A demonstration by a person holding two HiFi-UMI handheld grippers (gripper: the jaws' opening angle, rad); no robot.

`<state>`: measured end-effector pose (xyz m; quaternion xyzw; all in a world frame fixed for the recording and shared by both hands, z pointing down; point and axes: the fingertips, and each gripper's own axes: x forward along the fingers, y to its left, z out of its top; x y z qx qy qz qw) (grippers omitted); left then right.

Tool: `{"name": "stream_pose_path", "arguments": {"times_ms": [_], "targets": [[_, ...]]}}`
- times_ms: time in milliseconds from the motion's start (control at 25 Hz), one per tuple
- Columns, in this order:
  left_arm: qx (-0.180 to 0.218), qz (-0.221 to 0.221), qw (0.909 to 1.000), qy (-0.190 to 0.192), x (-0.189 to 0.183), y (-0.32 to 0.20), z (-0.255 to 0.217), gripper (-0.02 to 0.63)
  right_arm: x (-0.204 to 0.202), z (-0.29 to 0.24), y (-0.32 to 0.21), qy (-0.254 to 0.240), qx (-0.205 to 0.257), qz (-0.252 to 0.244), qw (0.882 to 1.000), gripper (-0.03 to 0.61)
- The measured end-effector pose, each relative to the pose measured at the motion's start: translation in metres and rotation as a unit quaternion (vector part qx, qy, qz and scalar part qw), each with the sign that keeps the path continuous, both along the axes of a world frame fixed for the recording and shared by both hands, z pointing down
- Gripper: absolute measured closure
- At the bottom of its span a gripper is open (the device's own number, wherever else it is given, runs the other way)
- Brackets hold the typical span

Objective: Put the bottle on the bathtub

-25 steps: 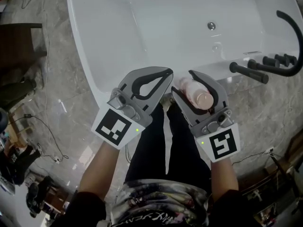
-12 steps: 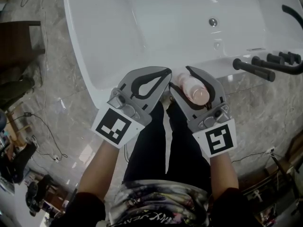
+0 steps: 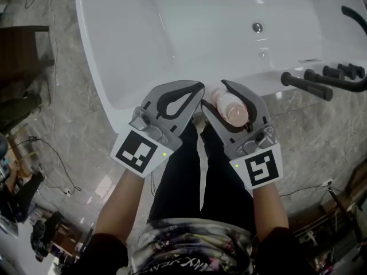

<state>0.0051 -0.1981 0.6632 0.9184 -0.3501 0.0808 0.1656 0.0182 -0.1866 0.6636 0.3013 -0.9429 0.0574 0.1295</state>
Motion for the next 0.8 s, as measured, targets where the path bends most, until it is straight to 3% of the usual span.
{"name": "stream_pose_path", "arguments": {"times_ms": [360, 800], "targets": [[-0.002, -0.007, 1.0, -0.006, 0.0, -0.002, -0.005, 0.603, 0.003, -0.001, -0.002, -0.001, 0.001, 0.01, 1.0, 0.355], [0.0, -0.015, 0.9998, -0.011, 0.0, -0.004, -0.015, 0.603, 0.003, -0.002, -0.002, 0.007, -0.005, 0.003, 1.0, 0.272]]}}
